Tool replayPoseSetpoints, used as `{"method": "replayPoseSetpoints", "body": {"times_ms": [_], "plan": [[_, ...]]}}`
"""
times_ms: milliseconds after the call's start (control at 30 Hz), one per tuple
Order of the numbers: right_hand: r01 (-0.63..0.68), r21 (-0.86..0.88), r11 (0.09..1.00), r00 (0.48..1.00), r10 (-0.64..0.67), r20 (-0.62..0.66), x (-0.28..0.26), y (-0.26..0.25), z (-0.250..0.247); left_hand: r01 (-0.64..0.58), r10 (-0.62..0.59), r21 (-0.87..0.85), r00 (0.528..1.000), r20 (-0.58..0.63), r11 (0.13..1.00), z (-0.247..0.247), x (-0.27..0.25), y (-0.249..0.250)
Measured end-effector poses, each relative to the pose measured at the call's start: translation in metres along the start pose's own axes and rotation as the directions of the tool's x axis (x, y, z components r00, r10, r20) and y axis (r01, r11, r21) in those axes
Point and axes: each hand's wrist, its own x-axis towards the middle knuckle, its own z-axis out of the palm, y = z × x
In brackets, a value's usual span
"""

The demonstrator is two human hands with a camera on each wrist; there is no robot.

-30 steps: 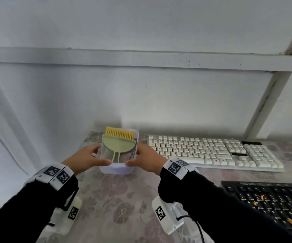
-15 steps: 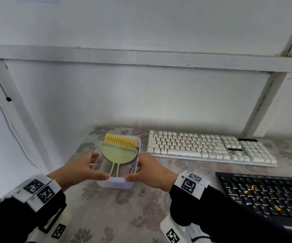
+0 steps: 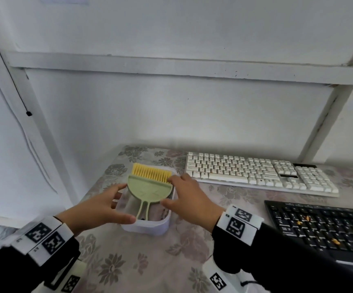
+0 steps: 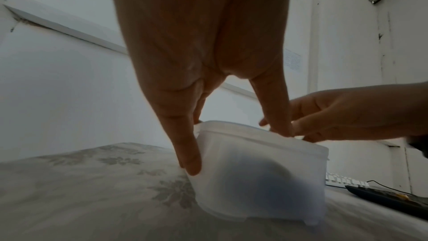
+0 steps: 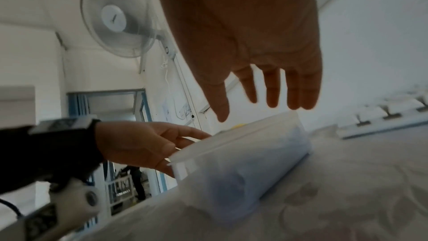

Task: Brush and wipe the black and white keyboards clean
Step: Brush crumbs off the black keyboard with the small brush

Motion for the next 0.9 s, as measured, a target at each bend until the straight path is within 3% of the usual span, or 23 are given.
{"method": "replayPoseSetpoints", "body": {"times_ms": [67,167,300,533,633,700,800,900], "plan": [[0.159,-0.061,0.985,0.987,-0.160,0.003,0.010,-0.009,0.003,-0.002,0.002,0.015,1.000,-0.003,1.000,-0.001,0.001,-0.001],[0.345,-0.223,0.912,0.936,-0.318,0.148,0.021,-0.025,0.012,-0.008,0.009,0.044,1.000,-0.018,0.999,0.001,0.003,-0.001],[0.362,-0.422,0.831,0.926,-0.269,0.263,0.027,-0.032,0.022,-0.022,0.023,0.048,1.000,-0.019,0.999,0.002,0.004,0.001],[0.415,-0.447,0.792,0.910,-0.369,0.190,0.027,-0.020,0.020,-0.018,0.024,0.086,0.998,-0.062,0.996,0.003,0.002,0.006],[0.458,-0.333,0.824,0.878,-0.479,0.023,0.027,-0.008,0.012,-0.072,0.086,0.098,0.985,-0.148,0.993,0.008,-0.001,0.019],[0.467,-0.160,0.870,0.860,-0.489,-0.145,0.024,0.001,0.000,-0.140,0.160,0.116,0.968,-0.193,0.983,0.012,-0.002,0.030],[0.408,0.236,0.882,0.884,-0.317,-0.343,0.011,0.017,-0.024,-0.213,0.237,0.138,0.952,-0.195,0.967,0.025,-0.002,0.048],[0.317,0.622,0.716,0.918,-0.068,-0.390,-0.014,0.039,-0.057,-0.262,0.284,0.142,0.945,-0.164,0.955,0.047,0.000,0.069]]}}
